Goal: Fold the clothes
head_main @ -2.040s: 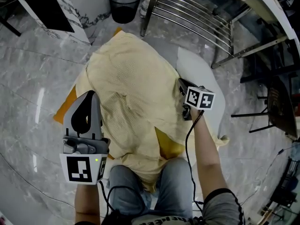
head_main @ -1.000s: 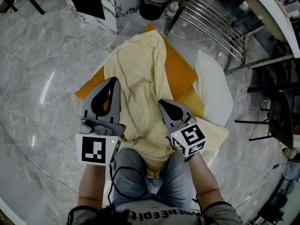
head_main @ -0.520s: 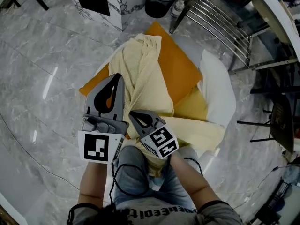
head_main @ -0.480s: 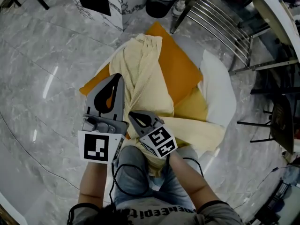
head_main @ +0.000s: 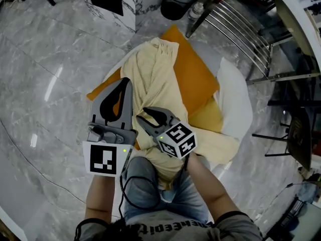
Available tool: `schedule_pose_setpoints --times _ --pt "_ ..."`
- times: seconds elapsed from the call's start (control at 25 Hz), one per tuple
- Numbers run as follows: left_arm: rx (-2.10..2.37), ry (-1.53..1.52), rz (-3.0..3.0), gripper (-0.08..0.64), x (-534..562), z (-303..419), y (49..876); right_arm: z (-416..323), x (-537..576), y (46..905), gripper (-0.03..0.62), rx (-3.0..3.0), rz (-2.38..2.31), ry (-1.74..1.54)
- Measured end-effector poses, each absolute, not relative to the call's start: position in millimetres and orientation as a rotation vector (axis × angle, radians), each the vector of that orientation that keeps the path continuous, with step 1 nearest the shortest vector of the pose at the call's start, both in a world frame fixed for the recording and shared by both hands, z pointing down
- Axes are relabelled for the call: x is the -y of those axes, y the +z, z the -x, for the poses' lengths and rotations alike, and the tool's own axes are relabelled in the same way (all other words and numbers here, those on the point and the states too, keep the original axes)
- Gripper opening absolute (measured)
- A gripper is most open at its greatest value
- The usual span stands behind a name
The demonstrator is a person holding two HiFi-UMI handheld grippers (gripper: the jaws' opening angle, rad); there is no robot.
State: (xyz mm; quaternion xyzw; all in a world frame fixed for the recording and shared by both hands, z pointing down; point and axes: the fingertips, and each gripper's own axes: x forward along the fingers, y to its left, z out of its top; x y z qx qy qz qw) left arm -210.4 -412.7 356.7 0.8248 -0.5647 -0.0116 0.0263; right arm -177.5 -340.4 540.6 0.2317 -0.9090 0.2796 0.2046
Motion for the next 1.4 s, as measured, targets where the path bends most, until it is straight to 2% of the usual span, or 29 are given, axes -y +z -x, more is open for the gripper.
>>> schedule_pose_setpoints --times 0.4,0.72,0.8,1.16,1.4 --pt "1.815 -0.077 -2.526 0.003 417 233 349 77 533 528 0.118 2.398 -1.278 0.96" --pt "1.842 -0.05 -2.473 0.003 416 248 355 48 578 584 0.11 2.158 -1.524 1.315" --pt "1.849 -0.043 -2.469 0.003 417 253 355 50 576 581 0.005 2.173 -1.543 1.293" --pt "1.866 -0.074 -2.454 0.003 415 264 357 130 580 522 0.005 2.437 -1.349 1.106" --pt "1.879 -0.1 -2.426 0.003 414 271 360 206 577 523 0.005 2.484 -1.19 1.055"
